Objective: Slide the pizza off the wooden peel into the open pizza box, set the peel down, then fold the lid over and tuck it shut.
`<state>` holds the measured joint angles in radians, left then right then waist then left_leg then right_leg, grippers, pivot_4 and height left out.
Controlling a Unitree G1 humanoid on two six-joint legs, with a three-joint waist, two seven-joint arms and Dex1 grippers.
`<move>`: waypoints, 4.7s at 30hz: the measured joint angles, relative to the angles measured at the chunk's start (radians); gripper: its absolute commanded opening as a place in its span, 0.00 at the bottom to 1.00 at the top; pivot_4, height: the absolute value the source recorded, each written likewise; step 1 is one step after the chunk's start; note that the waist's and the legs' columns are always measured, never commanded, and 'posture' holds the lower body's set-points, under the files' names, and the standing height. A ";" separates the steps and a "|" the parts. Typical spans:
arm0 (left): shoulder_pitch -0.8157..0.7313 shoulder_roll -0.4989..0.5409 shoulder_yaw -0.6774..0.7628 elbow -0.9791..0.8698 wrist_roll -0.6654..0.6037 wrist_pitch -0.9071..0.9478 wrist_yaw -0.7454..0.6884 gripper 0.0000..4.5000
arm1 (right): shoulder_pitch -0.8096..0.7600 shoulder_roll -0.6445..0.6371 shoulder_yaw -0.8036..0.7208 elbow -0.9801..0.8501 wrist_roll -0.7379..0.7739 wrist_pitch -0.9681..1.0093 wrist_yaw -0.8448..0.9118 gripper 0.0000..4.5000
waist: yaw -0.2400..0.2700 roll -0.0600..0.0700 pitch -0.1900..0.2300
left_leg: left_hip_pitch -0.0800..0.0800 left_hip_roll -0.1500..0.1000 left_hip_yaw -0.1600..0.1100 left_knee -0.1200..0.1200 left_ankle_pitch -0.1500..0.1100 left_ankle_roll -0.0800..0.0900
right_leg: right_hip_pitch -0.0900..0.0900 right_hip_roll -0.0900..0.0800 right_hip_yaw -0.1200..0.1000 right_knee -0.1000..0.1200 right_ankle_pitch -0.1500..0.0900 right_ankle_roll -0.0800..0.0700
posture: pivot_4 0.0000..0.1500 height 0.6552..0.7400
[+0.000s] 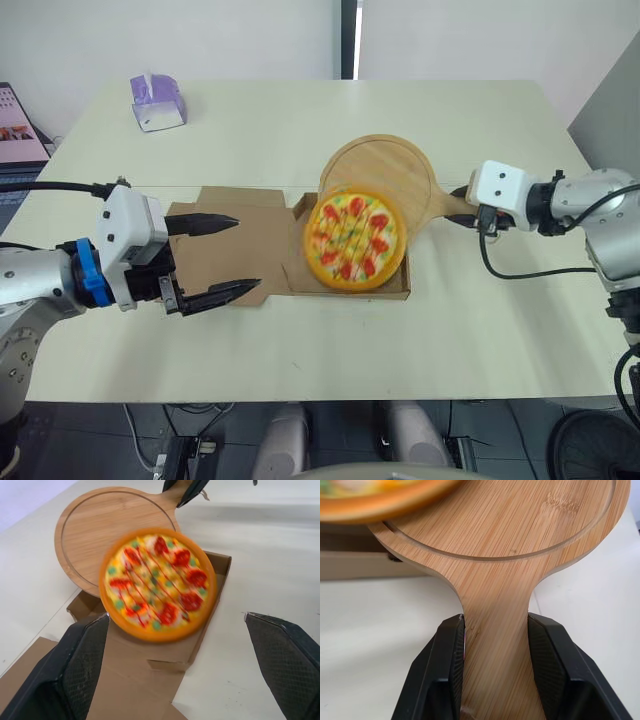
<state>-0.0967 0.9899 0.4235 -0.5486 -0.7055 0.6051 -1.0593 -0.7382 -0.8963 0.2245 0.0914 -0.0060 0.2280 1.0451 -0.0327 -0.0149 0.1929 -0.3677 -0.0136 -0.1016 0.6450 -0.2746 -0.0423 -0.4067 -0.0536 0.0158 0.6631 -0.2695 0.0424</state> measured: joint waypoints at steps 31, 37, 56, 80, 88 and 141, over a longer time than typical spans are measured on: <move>-0.176 -0.074 -0.180 -0.045 -0.114 -0.039 -0.049 1.00 | 0.634 0.127 -0.515 -0.288 0.192 0.561 -0.268 0.35 | -0.001 0.001 -0.001 | 0.003 0.003 0.005 0.002 0.000 0.000 | 0.002 0.003 0.004 0.002 0.001 -0.002 | 1.00 1.00; -0.226 -0.075 -0.242 -0.042 -0.117 -0.046 -0.071 1.00 | 0.651 0.213 -0.559 -0.363 0.261 0.727 -0.380 0.43 | 0.002 0.001 -0.001 | 0.004 0.005 0.006 0.002 0.000 0.000 | 0.002 0.007 0.005 0.001 0.003 -0.003 | 1.00 1.00; 0.084 -0.161 0.023 -0.053 -0.113 0.056 0.273 1.00 | 0.446 0.094 -0.415 -0.272 0.295 0.249 -0.186 0.99 | -0.017 0.001 -0.001 | 0.005 0.011 0.007 0.002 0.000 0.000 | 0.002 0.013 0.007 0.000 0.004 -0.004 | 1.00 1.00; 0.539 -0.750 0.299 -0.038 -0.776 0.029 1.305 1.00 | -0.007 0.237 -0.052 -0.120 0.392 0.183 0.293 0.99 | 0.028 0.007 -0.006 | 0.003 0.005 0.004 0.000 0.000 0.000 | 0.001 0.003 0.002 -0.002 0.005 -0.004 | 1.00 1.00; 0.372 -0.697 0.208 0.052 -0.924 -0.026 1.531 1.00 | 0.005 0.213 -0.055 -0.151 0.393 0.209 0.289 0.99 | 0.028 -0.001 -0.008 | 0.003 0.006 0.004 0.002 -0.001 -0.003 | 0.002 0.006 0.003 -0.002 0.005 -0.005 | 1.00 1.00; 0.195 -0.397 0.087 0.206 -0.748 -0.002 1.383 0.00 | -0.218 0.385 0.092 0.427 -0.085 -0.146 -0.161 0.24 | 0.013 -0.003 -0.008 | 0.004 0.008 0.004 0.001 0.000 -0.005 | 0.001 0.010 0.003 -0.002 0.006 -0.006 | 1.00 1.00</move>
<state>0.0986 0.5926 0.5109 -0.3421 -1.4539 0.6030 0.3238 -0.9563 -0.5108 0.3168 0.5188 -0.0914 0.0821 0.8843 -0.0195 -0.0182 0.1854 -0.3642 -0.0057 -0.0980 0.6459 -0.2743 -0.0469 -0.4058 -0.0435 0.0187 0.6610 -0.2638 0.0362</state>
